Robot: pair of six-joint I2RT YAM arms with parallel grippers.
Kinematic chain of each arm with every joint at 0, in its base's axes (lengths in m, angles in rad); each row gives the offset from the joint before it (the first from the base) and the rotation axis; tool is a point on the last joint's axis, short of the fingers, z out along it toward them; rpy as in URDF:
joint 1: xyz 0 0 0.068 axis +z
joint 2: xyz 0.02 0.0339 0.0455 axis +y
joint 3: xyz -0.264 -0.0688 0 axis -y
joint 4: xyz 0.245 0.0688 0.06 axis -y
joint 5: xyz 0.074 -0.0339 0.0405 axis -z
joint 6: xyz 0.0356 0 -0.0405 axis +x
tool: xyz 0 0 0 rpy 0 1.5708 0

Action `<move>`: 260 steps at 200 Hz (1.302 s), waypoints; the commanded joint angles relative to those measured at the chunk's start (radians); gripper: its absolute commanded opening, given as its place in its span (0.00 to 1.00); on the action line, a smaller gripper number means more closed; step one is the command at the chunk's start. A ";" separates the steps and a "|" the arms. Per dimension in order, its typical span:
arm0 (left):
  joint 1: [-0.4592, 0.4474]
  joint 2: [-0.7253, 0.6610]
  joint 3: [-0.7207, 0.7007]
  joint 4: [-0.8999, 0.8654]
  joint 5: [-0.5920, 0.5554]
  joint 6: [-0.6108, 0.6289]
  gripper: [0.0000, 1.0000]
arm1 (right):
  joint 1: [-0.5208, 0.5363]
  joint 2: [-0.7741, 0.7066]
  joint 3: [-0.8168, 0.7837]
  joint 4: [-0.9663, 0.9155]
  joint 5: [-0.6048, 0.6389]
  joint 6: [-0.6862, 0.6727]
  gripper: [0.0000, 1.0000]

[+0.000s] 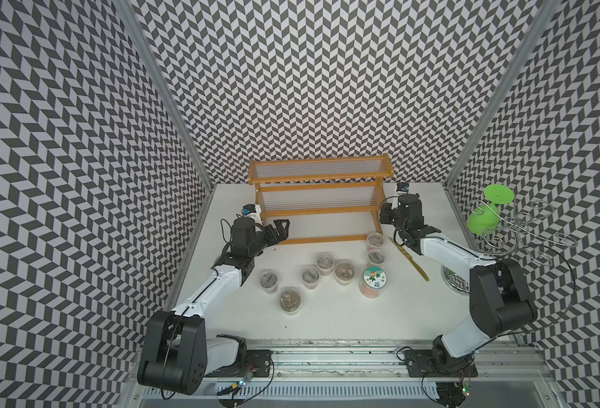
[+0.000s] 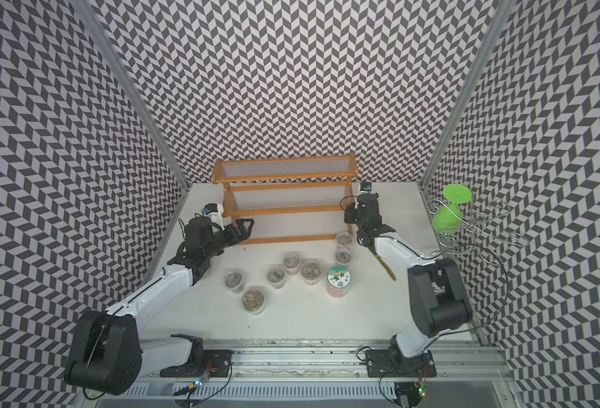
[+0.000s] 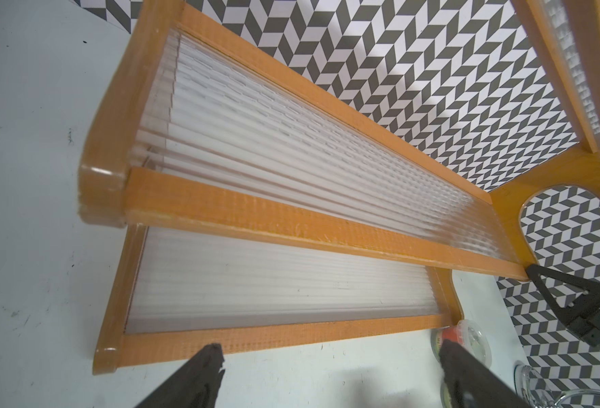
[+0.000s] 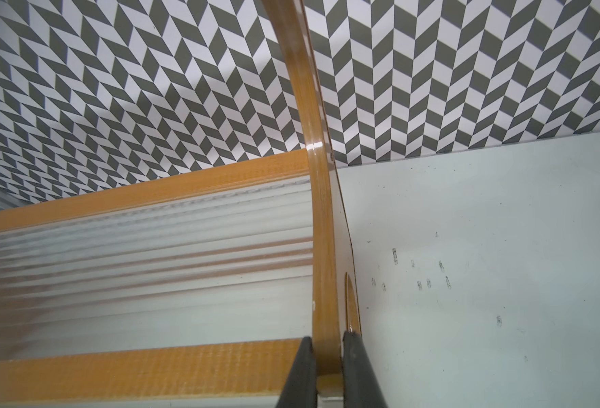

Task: Place the seed container on the shelf
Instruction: Adjust the shelf at the center of the board.

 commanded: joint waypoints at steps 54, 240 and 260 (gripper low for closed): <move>0.009 -0.028 0.052 -0.062 -0.069 0.044 1.00 | -0.027 0.048 0.052 0.008 -0.071 -0.083 0.12; 0.005 -0.237 -0.007 -0.213 0.080 0.126 1.00 | -0.120 -0.117 0.056 -0.121 -0.357 -0.146 0.46; -0.006 -0.259 -0.025 -0.242 0.098 0.124 1.00 | -0.119 -0.208 -0.020 -0.103 -0.403 -0.081 0.48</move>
